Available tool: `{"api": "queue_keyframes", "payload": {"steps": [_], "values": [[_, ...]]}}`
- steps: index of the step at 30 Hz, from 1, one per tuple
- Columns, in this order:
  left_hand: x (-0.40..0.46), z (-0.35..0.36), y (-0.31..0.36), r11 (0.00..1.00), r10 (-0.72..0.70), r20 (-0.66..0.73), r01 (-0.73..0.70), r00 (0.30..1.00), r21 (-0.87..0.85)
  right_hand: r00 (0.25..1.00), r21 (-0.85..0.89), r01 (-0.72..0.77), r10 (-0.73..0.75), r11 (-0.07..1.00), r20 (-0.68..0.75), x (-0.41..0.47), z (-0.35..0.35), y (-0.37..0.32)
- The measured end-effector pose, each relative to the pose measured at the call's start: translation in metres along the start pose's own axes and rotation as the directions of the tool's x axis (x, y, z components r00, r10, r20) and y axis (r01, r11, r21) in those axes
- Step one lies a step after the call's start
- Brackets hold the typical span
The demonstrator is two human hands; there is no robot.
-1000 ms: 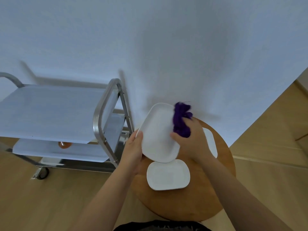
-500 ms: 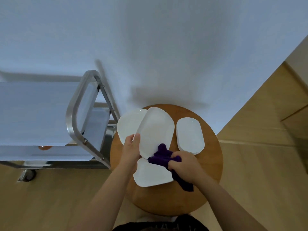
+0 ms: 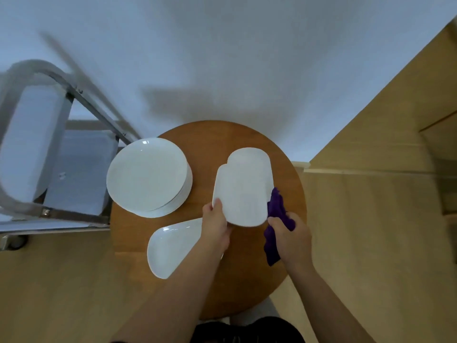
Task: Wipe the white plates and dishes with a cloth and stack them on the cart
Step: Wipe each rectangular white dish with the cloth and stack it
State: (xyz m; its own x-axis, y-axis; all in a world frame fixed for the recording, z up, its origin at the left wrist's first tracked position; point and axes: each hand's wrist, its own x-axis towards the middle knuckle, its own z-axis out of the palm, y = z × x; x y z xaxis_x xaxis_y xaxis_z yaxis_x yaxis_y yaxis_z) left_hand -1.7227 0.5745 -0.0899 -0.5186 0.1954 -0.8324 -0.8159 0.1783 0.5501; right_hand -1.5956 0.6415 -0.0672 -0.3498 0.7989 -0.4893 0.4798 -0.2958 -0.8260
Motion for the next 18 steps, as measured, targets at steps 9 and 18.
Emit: {"api": "queue_keyframes", "payload": {"steps": [9, 18], "values": [[0.046, 0.042, -0.025, 0.948, 0.165, -0.188, -0.104, 0.968, 0.301, 0.998, -0.024, -0.035, 0.036, 0.999, 0.06, 0.038, -0.016, 0.012], [0.072, 0.032, -0.028, 0.722, 0.302, -0.222, -0.07, 0.927, 0.689, 0.993, -0.054, -0.051, 0.057, 0.997, 0.107, 0.054, -0.017, 0.018]]}}
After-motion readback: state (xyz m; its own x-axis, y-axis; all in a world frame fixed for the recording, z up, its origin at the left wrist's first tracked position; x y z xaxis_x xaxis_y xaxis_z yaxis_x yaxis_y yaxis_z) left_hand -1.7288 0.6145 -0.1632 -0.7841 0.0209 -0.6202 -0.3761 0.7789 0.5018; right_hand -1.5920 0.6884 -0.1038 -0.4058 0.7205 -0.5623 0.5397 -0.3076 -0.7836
